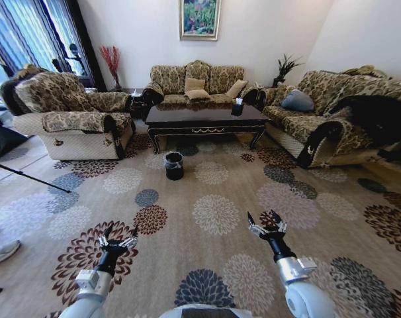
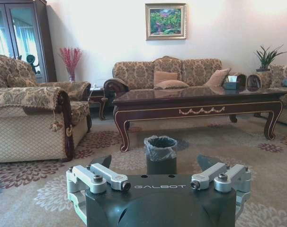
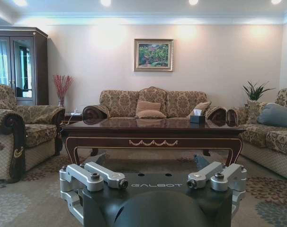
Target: Move to the front of the table and pick up the trash from the floor, then place it into the trash bin.
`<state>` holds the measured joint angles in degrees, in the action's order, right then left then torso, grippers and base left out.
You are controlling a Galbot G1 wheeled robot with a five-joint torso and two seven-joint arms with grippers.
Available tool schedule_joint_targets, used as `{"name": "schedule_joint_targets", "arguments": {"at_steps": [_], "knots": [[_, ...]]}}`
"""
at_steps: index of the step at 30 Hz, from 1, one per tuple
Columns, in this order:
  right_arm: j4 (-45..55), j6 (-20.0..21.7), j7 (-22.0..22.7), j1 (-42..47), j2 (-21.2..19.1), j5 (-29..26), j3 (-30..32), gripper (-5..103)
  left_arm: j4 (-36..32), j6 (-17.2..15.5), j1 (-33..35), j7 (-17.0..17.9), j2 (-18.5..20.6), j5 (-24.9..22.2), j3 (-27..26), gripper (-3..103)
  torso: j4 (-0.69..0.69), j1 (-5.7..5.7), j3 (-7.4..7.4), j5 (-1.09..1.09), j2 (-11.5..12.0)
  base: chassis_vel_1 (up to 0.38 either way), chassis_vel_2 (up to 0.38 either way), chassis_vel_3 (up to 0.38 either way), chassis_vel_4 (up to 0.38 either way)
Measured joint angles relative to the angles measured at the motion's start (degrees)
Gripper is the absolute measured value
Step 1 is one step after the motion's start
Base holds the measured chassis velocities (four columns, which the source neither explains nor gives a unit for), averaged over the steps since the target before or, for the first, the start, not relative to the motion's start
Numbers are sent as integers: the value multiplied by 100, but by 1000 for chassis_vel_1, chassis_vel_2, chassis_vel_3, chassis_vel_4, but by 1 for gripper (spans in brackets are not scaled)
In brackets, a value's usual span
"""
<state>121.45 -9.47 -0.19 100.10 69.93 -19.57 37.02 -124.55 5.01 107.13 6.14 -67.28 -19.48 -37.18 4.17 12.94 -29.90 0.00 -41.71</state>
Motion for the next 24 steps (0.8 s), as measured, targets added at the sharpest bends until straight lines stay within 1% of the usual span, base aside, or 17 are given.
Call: {"name": "schedule_joint_targets", "arguments": {"at_steps": [5,13,16,24], "knots": [[0,0,0,0,0,0,0,100,0,0,0,0,0,0,0,100,0,62,-87,0,-148,0,0,0,0],[0,0,0,0,0,0,0,100,0,0,0,0,0,0,0,100,0,138,-182,0,-320,0,0,0,0],[0,0,0,0,0,0,0,100,0,0,0,0,0,0,0,100,0,181,-242,0,-423,0,0,0,0],[0,0,0,0,0,0,0,100,0,0,0,0,0,0,0,100,0,257,-335,0,-592,0,0,0,0]]}}
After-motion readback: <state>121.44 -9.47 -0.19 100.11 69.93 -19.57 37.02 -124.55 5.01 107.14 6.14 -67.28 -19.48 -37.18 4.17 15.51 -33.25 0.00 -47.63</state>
